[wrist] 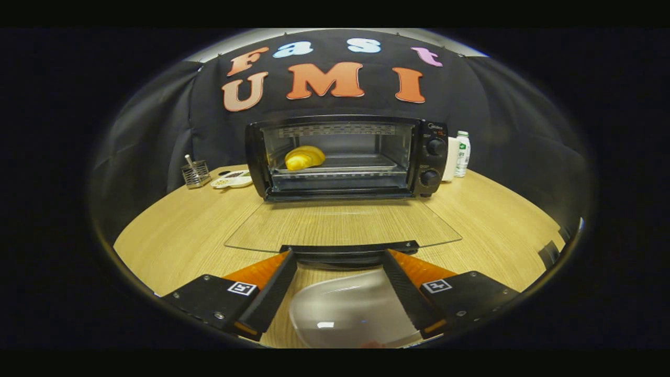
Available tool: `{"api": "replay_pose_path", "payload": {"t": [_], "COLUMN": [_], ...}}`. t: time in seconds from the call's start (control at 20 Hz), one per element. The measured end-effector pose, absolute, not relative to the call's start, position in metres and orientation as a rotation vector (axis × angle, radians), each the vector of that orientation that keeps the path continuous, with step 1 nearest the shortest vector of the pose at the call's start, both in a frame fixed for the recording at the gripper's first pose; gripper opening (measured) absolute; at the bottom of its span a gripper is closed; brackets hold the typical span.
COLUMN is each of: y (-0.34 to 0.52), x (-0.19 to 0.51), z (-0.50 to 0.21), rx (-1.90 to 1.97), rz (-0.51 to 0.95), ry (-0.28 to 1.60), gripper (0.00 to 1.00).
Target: Open the toaster oven, put the food inside, and close the toaster oven door.
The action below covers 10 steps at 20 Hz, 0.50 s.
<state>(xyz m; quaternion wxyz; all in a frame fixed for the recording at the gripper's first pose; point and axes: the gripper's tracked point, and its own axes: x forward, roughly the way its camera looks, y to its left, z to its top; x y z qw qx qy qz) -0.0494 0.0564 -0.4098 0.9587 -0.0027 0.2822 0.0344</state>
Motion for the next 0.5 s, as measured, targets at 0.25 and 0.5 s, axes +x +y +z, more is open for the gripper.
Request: {"api": "replay_pose_path", "payload": {"t": [0.25, 0.5], "y": [0.054, 0.054], "x": [-0.053, -0.049], "z": [-0.421, -0.408], "rx": [-0.016, -0.009], "rz": [0.058, 0.058], "ry": [0.605, 0.585], "gripper": [0.99, 0.99]}}
